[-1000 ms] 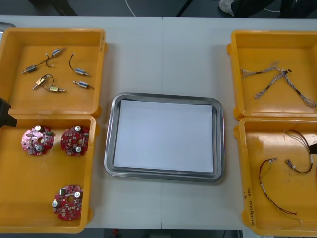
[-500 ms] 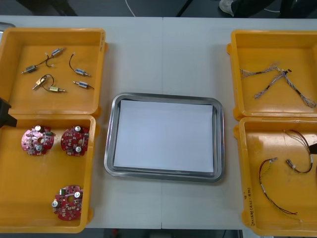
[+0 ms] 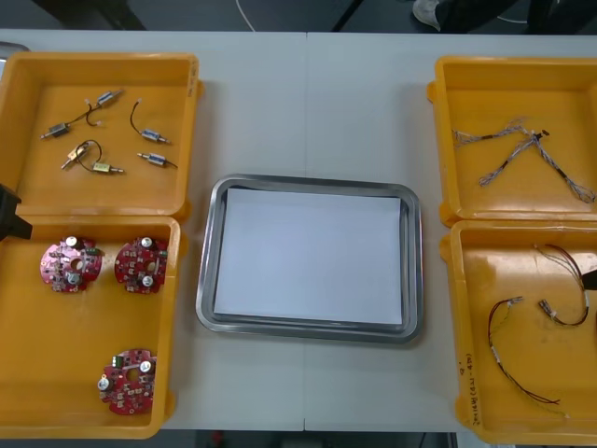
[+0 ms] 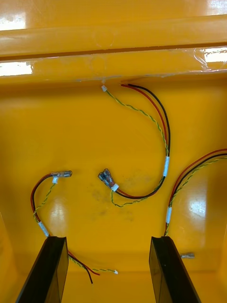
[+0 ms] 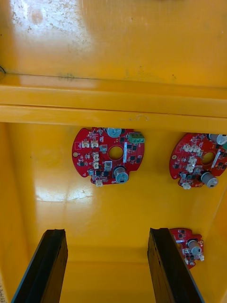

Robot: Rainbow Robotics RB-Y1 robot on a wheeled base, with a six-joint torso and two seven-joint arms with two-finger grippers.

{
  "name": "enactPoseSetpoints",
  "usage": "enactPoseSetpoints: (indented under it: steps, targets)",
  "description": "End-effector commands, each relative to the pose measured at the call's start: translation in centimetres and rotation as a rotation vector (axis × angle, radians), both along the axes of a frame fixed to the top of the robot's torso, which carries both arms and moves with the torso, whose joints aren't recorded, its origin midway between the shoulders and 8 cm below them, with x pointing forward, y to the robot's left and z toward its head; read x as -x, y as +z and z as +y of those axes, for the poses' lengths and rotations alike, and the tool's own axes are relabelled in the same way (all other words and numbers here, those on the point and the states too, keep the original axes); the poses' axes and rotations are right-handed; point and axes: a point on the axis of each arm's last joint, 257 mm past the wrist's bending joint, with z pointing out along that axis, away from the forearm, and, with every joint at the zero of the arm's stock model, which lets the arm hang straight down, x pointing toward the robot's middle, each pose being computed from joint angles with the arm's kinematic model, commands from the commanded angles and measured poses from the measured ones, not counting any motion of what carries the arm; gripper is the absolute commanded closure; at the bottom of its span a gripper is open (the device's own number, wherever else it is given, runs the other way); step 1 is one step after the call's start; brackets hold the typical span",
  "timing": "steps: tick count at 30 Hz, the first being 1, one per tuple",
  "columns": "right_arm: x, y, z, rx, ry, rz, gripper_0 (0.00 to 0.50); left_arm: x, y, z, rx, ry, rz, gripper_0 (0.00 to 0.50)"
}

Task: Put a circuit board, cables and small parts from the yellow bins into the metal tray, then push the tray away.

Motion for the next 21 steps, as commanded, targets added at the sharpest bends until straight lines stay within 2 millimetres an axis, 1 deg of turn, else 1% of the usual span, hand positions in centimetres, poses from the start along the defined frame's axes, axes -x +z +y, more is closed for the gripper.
enactPoseSetpoints:
  steps: [1,21]
  targets:
    - [0.36,1.49,-1.64,0.049,-0.02,-0.024,0.0,0.44,1.48,1.99,-0.093,-0.063,-0.017,0.0]
    - [0.36,1.49,-1.64,0.049,-0.02,-0.024,0.0,0.44,1.48,1.99,-0.093,-0.063,-0.017,0.0]
